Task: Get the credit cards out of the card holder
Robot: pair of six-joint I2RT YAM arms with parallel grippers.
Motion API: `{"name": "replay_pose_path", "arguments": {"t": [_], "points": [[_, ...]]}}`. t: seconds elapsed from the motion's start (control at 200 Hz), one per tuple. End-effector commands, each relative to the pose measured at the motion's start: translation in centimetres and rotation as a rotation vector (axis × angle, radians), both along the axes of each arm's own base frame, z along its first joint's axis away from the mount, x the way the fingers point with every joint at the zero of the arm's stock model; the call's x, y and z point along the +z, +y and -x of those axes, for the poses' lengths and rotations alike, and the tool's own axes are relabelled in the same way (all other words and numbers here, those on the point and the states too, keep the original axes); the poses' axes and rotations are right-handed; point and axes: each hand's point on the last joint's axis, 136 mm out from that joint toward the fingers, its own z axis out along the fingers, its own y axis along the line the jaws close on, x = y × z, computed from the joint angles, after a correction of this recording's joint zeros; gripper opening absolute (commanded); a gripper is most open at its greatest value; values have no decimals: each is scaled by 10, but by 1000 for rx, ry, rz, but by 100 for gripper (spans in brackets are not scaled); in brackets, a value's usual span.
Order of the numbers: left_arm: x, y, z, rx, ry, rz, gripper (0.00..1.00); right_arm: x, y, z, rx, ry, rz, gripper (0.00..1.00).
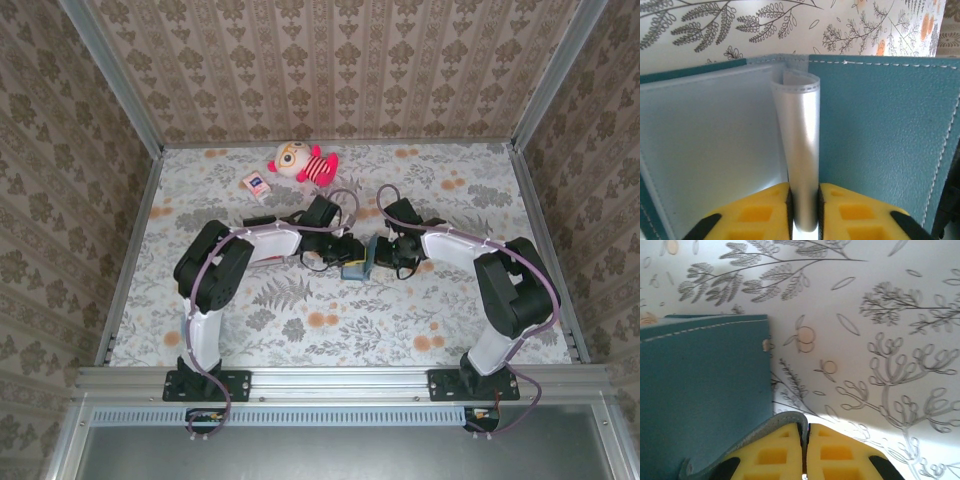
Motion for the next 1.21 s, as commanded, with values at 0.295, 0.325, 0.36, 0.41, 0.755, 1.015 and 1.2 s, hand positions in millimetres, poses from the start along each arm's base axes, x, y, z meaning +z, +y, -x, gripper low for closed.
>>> {"name": "replay_pose_path", "arguments": {"t": [0.295, 0.325, 0.36, 0.41, 0.755, 1.015, 1.2], "points": [[24, 43, 6, 66, -65, -11, 12, 18, 73, 3, 86, 19, -304, 8], [24, 47, 8, 71, -66, -16, 11, 21, 81, 3, 102, 19, -315, 8], [23, 53, 11, 78, -64, -25, 11, 23, 89, 4, 115, 19, -321, 9], [21, 59, 14, 85, -61, -40, 11, 25, 100, 5, 134, 20, -331, 10], [24, 66, 13, 91, -99, -53, 32, 14, 81, 9, 80, 28, -203, 30], [43, 44, 4, 83, -126, 97, 46, 52, 44, 3, -13, -83, -196, 50], [51, 30, 5, 56, -130, 152, 47, 63, 25, 2, -68, -123, -191, 55]]}}
